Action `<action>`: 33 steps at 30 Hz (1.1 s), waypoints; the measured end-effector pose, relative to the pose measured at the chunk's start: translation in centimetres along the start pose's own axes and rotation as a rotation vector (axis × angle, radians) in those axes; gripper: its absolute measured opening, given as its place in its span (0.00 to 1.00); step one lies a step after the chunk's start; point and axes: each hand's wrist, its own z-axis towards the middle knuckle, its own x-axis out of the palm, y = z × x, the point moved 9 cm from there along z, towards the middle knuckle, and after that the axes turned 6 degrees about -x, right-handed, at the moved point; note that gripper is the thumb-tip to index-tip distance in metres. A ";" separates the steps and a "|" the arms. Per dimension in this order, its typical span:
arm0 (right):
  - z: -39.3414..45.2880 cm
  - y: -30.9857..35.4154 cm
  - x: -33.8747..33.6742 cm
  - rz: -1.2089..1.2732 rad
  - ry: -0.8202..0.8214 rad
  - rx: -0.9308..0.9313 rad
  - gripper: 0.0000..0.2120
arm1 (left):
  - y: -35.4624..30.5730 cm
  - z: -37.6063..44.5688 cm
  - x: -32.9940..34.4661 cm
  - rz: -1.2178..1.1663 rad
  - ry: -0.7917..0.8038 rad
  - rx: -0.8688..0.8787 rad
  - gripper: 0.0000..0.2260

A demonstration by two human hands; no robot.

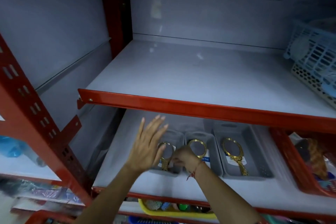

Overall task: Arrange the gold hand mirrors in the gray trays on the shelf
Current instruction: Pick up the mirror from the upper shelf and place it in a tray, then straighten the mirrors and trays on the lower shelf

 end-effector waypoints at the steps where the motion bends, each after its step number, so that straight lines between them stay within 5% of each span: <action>1: -0.1 -0.1 -0.4 0.066 -0.006 0.004 0.15 | 0.7 -1.5 1.1 -0.075 0.093 -0.102 0.23; 6: -0.7 0.1 -0.3 0.247 0.049 0.023 0.12 | 5.0 -6.6 8.1 -0.565 0.609 -1.047 0.29; 10: 0.1 -0.4 1.3 0.229 0.088 0.085 0.11 | 5.3 -8.1 11.5 -0.875 0.628 -1.536 0.36; 13: 0.0 -0.9 2.2 0.181 0.115 0.134 0.15 | 5.3 -9.2 12.9 -0.840 0.686 -1.629 0.38; 19: 0.5 -1.7 3.1 0.149 0.132 0.199 0.21 | 8.7 -14.5 18.8 -0.791 0.756 -1.638 0.67; 33: 0.4 -1.3 3.2 0.107 0.173 0.180 0.19 | 8.7 -14.7 19.5 -0.697 0.793 -1.674 0.69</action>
